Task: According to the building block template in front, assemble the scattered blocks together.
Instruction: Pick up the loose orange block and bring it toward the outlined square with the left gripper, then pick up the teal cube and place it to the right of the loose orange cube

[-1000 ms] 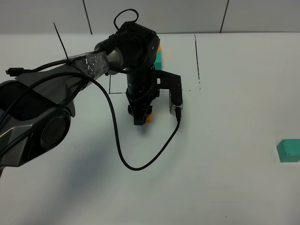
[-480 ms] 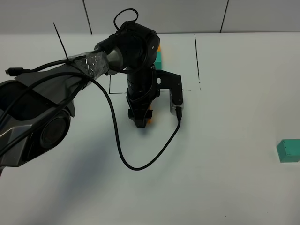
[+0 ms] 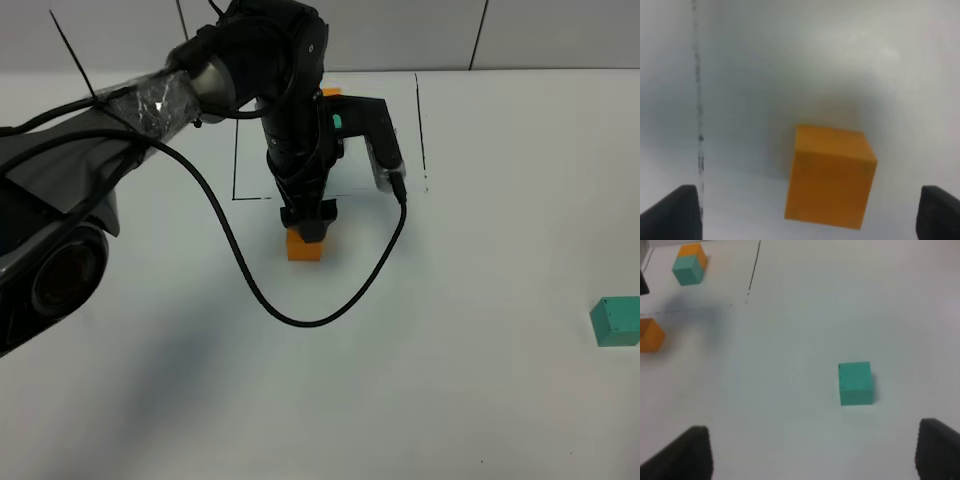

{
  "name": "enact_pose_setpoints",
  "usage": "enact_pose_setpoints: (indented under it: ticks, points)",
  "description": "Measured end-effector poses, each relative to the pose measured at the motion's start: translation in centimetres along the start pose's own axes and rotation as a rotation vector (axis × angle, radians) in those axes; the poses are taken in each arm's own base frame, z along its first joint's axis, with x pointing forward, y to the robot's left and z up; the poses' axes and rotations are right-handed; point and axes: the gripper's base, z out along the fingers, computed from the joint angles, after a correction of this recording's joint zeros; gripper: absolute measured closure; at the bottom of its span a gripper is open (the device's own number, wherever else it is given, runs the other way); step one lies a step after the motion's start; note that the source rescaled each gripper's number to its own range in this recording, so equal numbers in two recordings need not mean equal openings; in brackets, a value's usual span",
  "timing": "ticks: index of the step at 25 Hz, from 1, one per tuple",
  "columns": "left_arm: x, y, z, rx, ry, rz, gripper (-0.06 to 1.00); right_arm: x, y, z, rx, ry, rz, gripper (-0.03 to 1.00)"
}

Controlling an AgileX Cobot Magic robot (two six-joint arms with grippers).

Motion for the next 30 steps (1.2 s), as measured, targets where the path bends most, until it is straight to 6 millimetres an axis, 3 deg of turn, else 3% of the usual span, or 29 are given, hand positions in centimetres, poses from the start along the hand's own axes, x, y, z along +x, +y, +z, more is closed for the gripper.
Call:
enact_pose_setpoints:
  ticks: [6, 14, 19, 22, 25, 30]
  points:
    - [3.8, 2.7, -2.6, -0.043, -0.036, -0.305, -0.06, 0.0, 0.0, 0.0, 0.0, 0.0, 0.0, 0.3]
    - [13.7, 7.6, -5.1, -0.033, -0.123, -0.814, -0.06, 0.0, 0.0, 0.0, 0.0, 0.0, 0.0, 0.3]
    - [19.9, 8.7, -9.4, -0.077, -0.22, -1.033, -0.06, 0.0, 0.0, 0.0, 0.0, 0.0, 0.0, 0.3]
    - [22.3, 7.8, -12.5, -0.121, -0.258, -1.098, -0.05, 0.0, 0.0, 0.0, 0.0, 0.0, 0.0, 0.3]
    - [24.0, 5.6, -14.9, -0.141, -0.267, -1.13, -0.05, 0.0, 0.0, 0.0, 0.0, 0.0, 0.0, 0.3]
    - [25.3, -0.3, -17.1, -0.186, -0.234, -1.141, -0.05, 0.0, 0.0, 0.0, 0.0, 0.0, 0.0, 0.3]
